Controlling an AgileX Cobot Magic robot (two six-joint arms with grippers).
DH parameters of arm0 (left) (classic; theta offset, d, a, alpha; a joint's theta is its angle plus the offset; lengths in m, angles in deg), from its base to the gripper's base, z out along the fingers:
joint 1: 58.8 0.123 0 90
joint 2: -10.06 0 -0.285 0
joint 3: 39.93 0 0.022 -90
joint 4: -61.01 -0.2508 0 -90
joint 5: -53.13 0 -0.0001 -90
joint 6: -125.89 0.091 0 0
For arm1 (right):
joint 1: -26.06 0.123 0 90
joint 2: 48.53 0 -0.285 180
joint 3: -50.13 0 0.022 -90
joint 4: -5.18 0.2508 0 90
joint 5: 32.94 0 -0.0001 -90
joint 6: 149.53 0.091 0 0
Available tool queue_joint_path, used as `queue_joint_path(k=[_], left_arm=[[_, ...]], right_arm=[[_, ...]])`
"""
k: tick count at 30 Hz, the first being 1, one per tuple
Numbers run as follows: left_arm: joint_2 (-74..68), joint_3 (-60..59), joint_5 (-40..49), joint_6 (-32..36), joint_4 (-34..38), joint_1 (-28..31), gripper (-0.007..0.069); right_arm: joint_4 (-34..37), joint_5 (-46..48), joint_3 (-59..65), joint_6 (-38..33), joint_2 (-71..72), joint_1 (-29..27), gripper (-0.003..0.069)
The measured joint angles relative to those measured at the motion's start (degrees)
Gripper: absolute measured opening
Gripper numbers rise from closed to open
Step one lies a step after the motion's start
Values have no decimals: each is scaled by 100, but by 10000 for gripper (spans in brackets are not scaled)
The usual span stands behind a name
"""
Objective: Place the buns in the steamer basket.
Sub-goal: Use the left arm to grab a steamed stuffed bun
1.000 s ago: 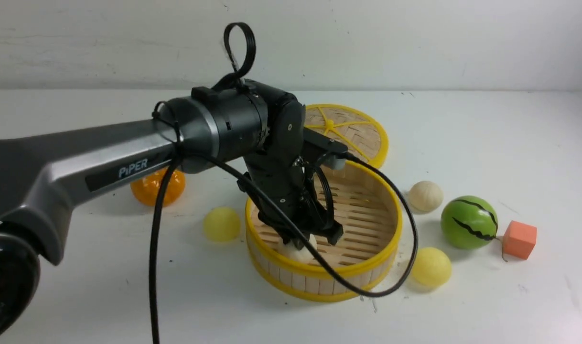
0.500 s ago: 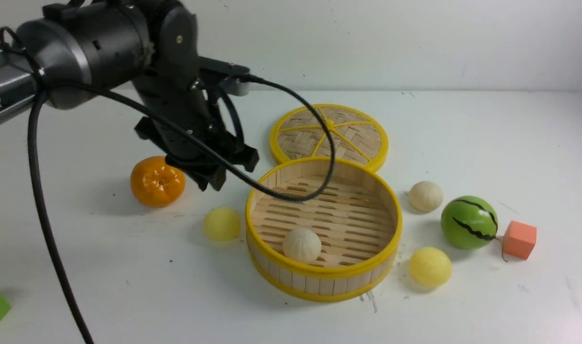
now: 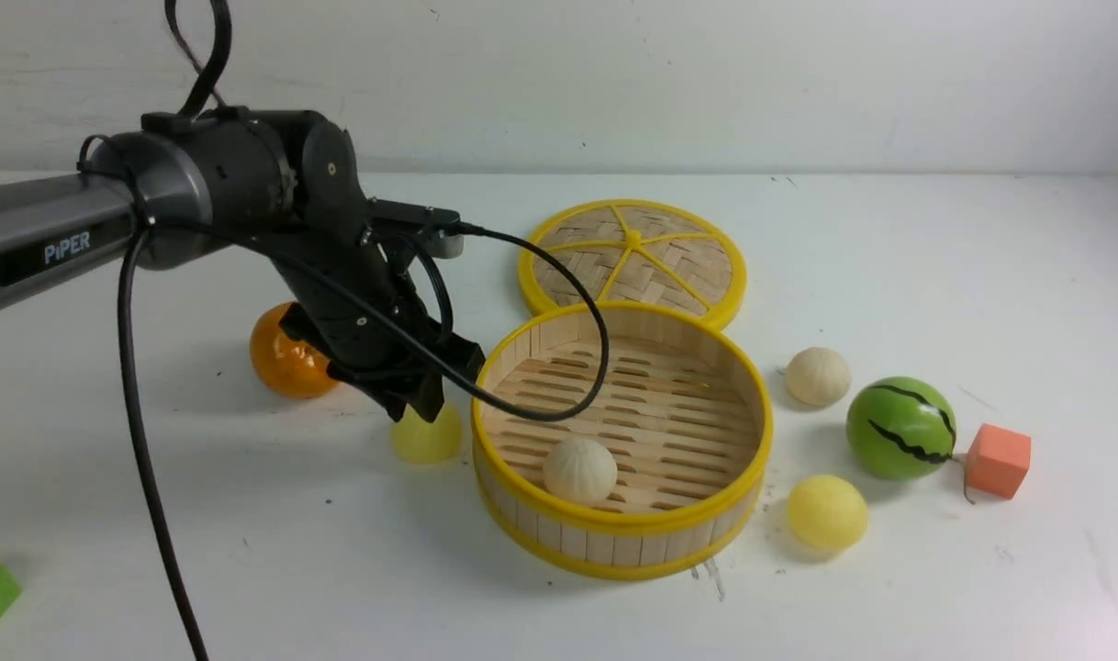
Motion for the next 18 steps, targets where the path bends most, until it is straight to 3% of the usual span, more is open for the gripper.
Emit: queue_joint_path(k=[8,18], left_arm=[[-151,0,-151,59,138,0,264],[-343,0,-347,317,15,0,120]], right_arm=[[0,0,0,0,0,0,239],[0,0,0,0,0,0,239]])
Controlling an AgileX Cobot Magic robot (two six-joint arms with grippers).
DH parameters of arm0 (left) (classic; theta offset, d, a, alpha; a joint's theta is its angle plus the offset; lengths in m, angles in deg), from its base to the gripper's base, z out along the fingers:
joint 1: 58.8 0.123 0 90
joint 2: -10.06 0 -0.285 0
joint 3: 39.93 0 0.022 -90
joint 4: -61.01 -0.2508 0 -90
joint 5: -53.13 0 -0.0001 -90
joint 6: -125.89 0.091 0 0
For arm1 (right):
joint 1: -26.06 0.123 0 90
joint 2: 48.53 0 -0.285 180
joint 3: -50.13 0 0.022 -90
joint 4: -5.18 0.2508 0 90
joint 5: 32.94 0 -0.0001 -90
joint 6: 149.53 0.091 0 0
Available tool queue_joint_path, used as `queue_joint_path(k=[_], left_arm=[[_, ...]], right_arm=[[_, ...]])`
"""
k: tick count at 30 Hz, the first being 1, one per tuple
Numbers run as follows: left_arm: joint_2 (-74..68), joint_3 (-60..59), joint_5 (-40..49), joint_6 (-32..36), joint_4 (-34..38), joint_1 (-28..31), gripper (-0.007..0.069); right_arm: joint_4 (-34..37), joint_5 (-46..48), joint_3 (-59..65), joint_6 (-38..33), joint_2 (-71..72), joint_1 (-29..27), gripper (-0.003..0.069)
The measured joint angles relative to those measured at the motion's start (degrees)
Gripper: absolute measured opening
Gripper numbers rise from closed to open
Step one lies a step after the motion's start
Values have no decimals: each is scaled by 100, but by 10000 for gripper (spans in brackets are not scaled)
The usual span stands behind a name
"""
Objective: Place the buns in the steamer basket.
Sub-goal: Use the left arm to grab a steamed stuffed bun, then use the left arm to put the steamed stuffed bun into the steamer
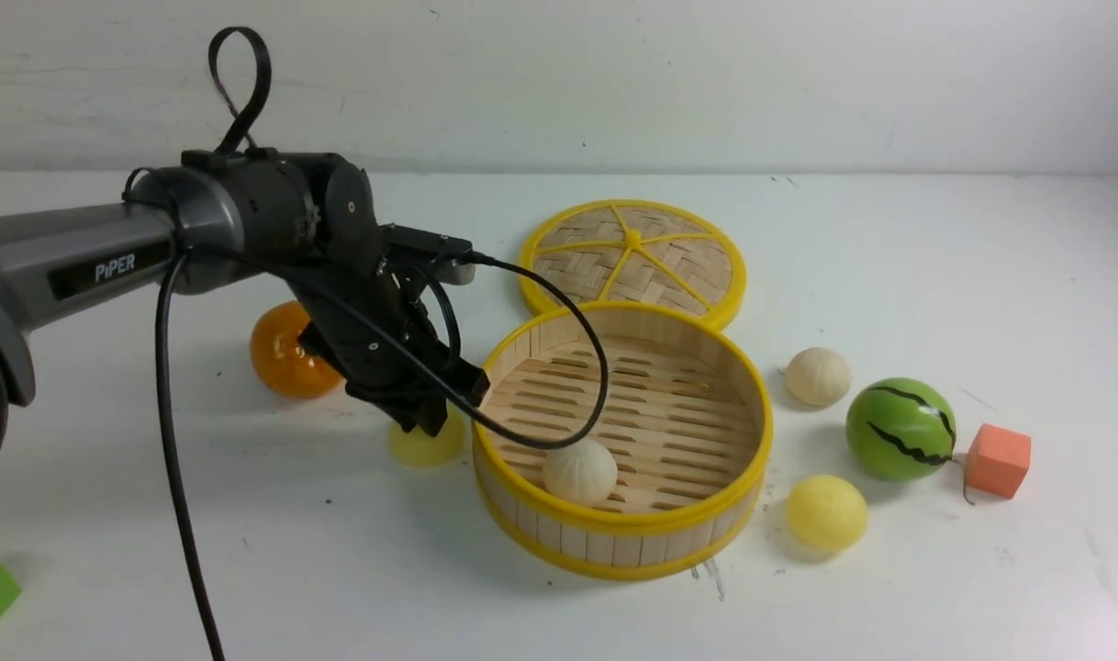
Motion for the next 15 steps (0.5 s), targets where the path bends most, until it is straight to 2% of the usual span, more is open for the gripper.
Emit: queue_joint_path(k=[2,4,9,15], left_arm=[[0,0,0,0,-71,0,34],[18,9,55,0,-206,0,-14],[421,100,461,0,-467,-6,-13],[1226,189,456,52,-214,-357,-13]], right_arm=[[0,0,0,0,0,0,239],[0,0,0,0,0,0,239],[0,0,0,0,0,0,239],[0,0,0,0,0,0,239]])
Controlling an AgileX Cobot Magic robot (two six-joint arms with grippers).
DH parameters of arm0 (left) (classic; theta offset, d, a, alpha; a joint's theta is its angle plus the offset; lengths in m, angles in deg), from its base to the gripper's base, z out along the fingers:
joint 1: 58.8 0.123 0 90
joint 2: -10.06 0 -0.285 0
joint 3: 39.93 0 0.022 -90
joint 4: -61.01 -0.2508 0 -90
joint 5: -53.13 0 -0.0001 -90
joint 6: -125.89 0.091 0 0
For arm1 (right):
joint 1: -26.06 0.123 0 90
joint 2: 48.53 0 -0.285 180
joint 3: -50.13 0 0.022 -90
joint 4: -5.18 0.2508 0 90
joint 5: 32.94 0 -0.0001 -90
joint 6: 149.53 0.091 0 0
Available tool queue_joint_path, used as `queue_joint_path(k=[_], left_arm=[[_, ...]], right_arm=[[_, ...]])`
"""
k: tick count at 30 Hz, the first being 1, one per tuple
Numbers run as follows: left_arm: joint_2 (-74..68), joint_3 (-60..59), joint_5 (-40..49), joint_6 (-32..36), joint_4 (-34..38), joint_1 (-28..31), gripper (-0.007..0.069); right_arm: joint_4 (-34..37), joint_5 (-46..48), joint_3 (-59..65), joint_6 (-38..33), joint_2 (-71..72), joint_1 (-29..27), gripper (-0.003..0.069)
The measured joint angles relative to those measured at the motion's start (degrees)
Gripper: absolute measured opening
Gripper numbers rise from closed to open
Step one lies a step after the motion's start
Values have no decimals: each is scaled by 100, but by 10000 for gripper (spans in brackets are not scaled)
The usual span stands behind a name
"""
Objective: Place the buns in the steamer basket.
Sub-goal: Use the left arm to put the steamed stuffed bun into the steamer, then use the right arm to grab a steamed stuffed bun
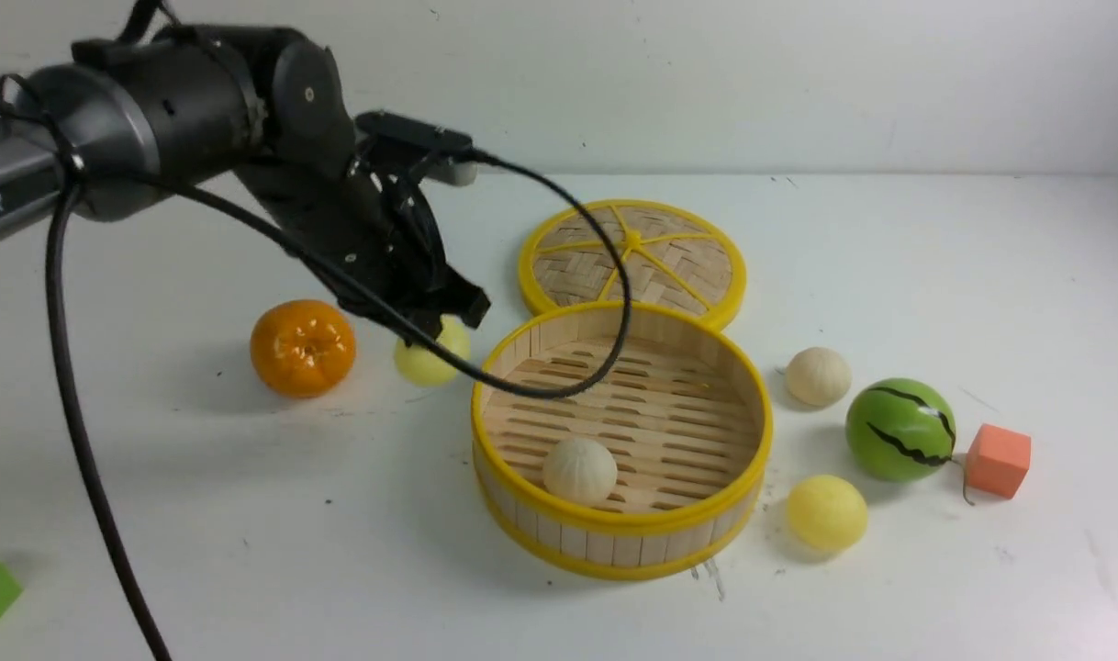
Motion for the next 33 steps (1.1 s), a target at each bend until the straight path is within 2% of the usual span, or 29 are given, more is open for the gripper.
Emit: queue_joint_path(k=[1,5,10,13,19,22,25,26,29,33], left_arm=[[63,30,-96,104,136,-261,-13],[-273,31,-509,226,227,-653,-13],[-860,63,-1120,134,200,-747,-11],[-1246,286,-1015,13,-14,-721,41],[-1138,749,-94,-141,-54,-709,260],[-701,792,299,-369,-54,-709,283],[32,666,453,-525,-54,-716,223],[663,333,431,-580,-4,-716,127],[1924,-652,74,-619,173,-716,-13],[3707,-2562,-961,-627,686,-716,-13]], right_arm=[[0,0,0,0,0,0,239],[0,0,0,0,0,0,239],[0,0,0,0,0,0,239],[0,0,0,0,0,0,239],[0,0,0,0,0,0,239],[0,0,0,0,0,0,239],[0,0,0,0,0,0,239],[0,0,0,0,0,0,239],[0,0,0,0,0,0,239],[0,0,0,0,0,0,239]])
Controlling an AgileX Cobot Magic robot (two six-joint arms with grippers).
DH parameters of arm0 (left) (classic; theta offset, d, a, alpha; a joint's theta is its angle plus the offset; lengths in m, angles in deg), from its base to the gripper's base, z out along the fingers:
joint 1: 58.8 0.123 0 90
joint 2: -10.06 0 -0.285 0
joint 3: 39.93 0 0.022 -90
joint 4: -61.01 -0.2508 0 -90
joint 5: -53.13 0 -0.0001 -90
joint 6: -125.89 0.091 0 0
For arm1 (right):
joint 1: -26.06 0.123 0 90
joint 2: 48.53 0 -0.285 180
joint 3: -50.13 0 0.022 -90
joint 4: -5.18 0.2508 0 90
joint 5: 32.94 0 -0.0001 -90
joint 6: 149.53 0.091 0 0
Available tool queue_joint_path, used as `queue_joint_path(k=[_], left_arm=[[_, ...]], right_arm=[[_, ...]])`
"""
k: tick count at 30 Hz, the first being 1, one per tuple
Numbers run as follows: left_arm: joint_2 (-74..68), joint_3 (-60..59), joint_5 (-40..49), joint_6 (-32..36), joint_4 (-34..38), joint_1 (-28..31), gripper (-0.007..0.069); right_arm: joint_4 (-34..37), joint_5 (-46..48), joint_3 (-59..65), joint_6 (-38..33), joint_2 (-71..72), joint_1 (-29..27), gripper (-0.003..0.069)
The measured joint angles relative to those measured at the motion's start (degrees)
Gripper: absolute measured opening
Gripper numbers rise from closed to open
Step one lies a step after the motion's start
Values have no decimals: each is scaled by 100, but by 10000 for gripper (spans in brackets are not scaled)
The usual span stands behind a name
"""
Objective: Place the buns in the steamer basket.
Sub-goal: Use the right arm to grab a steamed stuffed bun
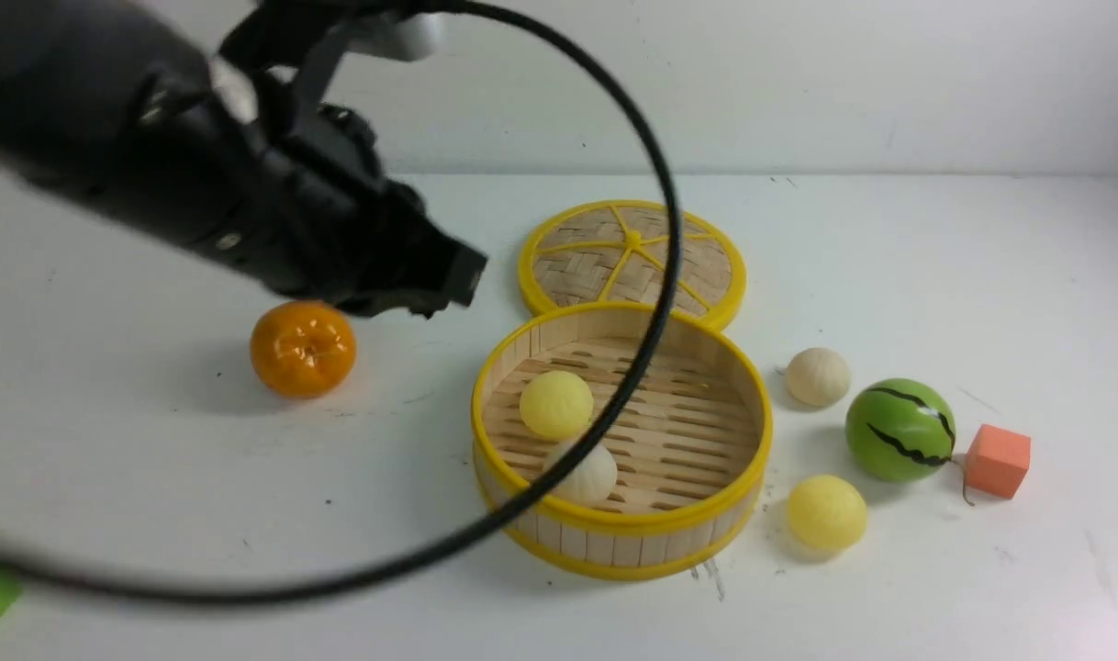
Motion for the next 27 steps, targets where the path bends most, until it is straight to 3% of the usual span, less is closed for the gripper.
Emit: queue_joint_path(k=[8,13,19,24,27], left_arm=[[3454,-3848,-2264,263,482,0,-13],[5252,-5271,-3086,284,649,0,-13],[7009,-5963,-3046,277,696,0,-13],[7085,-5979,-2944,277,807,0,-13],[7068,-5993,-2549,277,1019,0,-13]], right_arm=[[0,0,0,0,0,0,239],[0,0,0,0,0,0,239],[0,0,0,0,0,0,239],[-26,-28,0,0,0,0,239],[429,-187,32,317,0,0,239]])
